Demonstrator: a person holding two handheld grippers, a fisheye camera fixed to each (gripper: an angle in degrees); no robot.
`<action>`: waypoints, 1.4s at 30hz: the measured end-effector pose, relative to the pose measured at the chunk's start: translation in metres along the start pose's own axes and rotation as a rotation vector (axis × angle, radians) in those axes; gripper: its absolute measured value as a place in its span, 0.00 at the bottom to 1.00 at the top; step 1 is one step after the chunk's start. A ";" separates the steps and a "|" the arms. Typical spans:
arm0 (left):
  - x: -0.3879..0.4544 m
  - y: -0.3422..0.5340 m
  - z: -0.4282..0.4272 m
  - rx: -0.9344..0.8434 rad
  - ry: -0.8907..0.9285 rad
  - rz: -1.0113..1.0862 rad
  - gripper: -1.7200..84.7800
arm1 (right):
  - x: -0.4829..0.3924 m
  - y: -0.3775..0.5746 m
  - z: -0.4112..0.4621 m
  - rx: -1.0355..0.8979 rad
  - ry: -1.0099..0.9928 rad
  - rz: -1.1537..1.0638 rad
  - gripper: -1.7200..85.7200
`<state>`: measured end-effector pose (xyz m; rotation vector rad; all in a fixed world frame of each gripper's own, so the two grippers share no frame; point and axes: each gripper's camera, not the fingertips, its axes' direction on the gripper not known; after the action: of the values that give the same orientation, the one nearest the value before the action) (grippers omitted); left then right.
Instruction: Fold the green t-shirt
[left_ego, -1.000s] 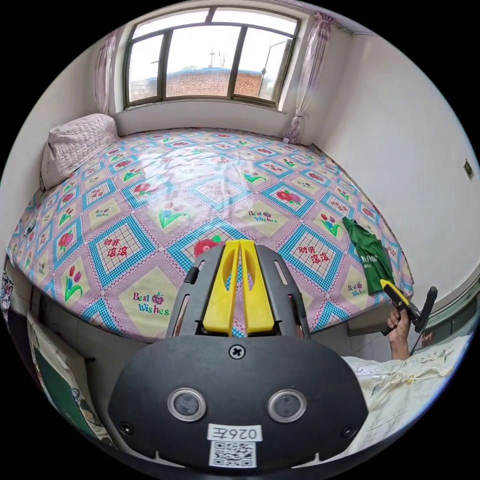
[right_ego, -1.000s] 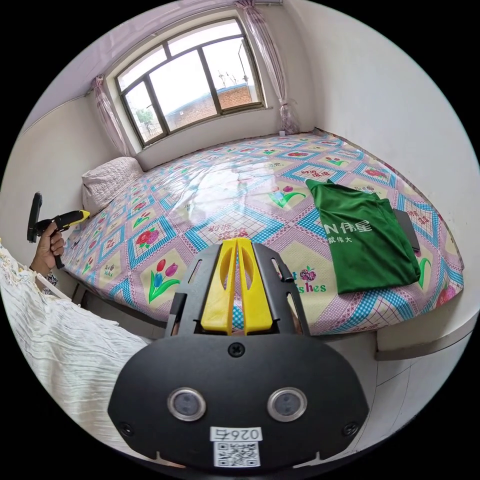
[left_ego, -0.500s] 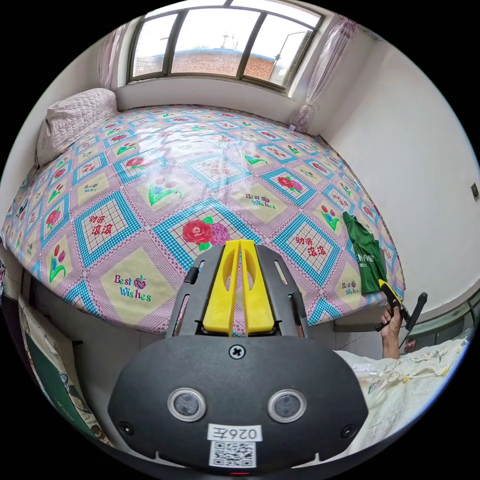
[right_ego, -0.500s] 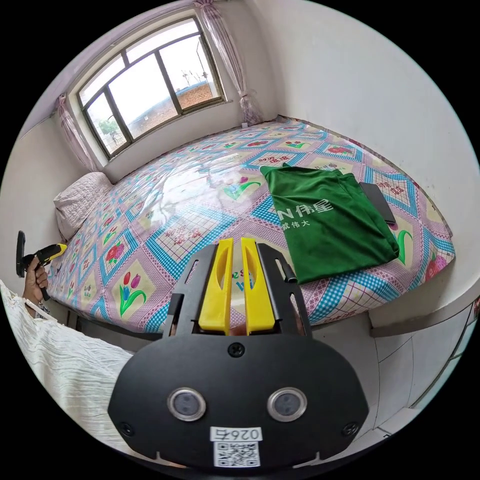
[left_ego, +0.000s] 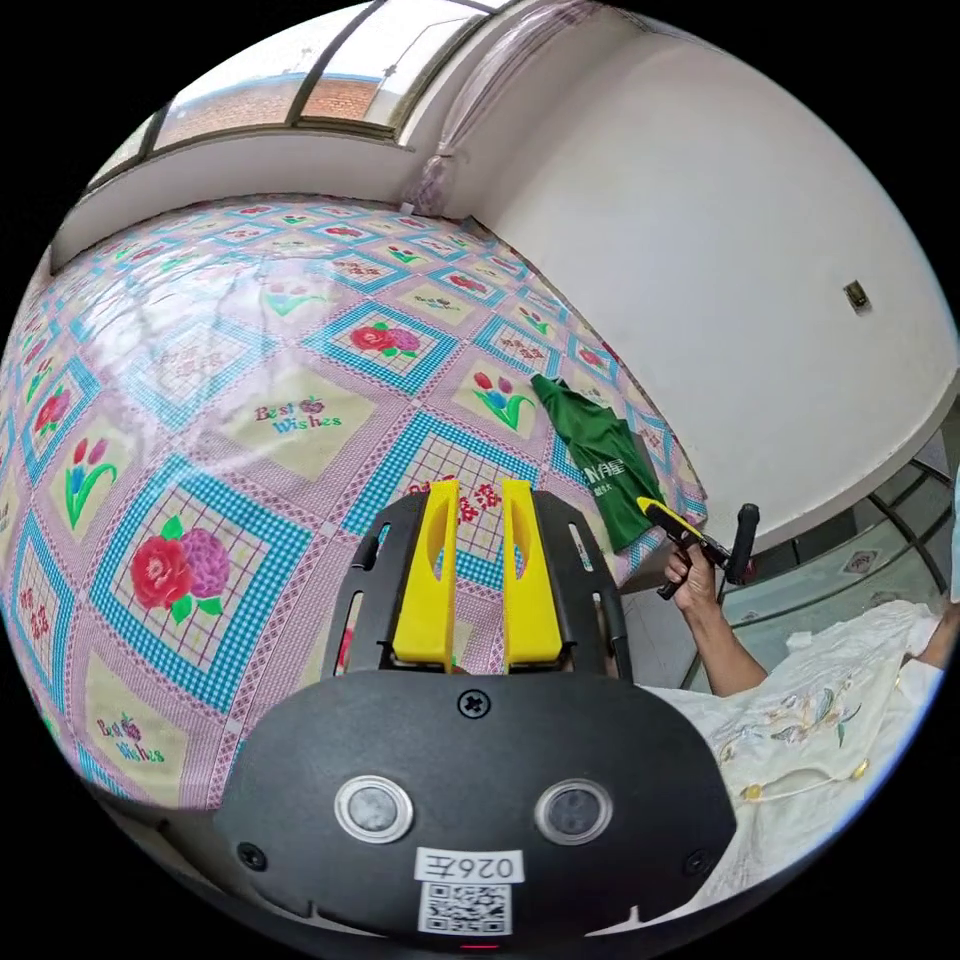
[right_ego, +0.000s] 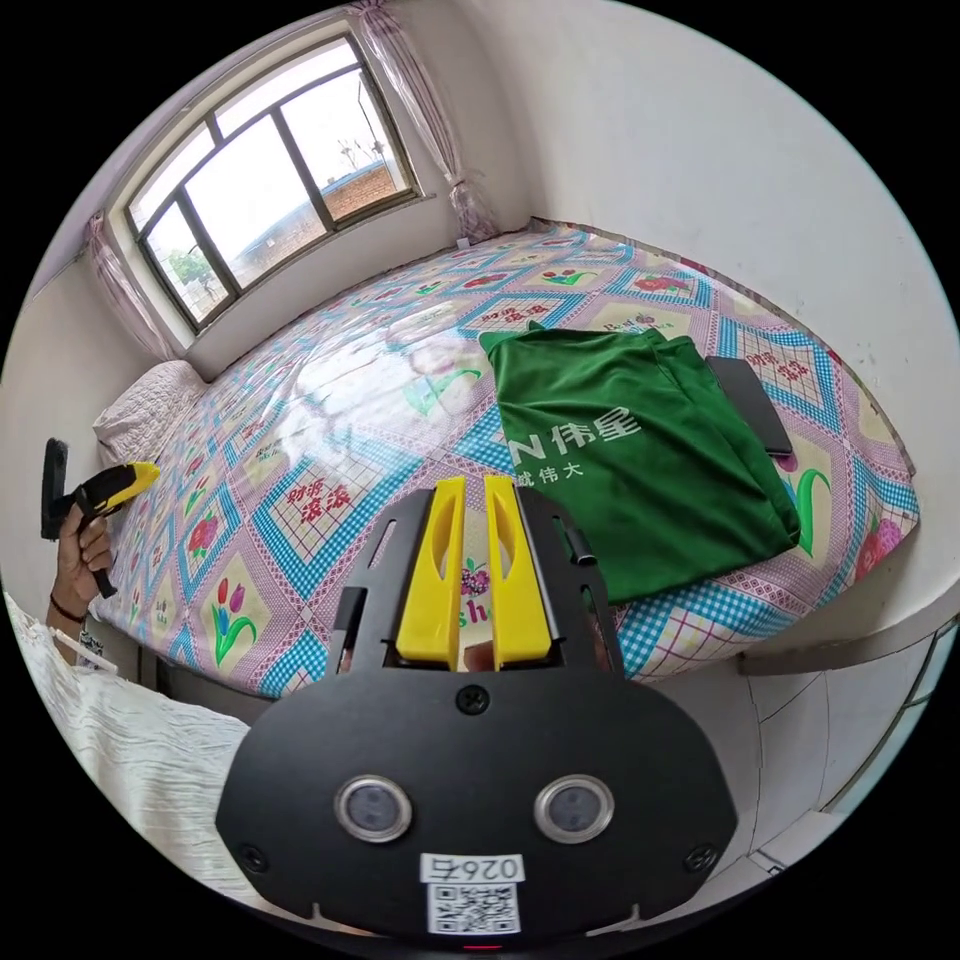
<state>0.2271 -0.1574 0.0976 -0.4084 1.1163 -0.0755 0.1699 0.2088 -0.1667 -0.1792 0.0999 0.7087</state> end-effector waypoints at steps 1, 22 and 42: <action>0.008 -0.021 0.025 -0.030 0.029 0.033 0.10 | 0.001 -0.005 0.002 0.002 -0.003 -0.011 0.02; 0.111 -0.268 0.407 -0.568 0.149 0.237 0.18 | 0.091 -0.003 -0.012 0.000 0.038 0.106 0.01; 0.112 -0.335 0.504 -0.643 0.121 0.136 0.07 | 0.124 0.002 -0.027 0.029 0.085 0.140 0.01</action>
<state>0.7700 -0.3542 0.3090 -0.9062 1.2734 0.3931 0.2617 0.2837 -0.2119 -0.1758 0.2052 0.8384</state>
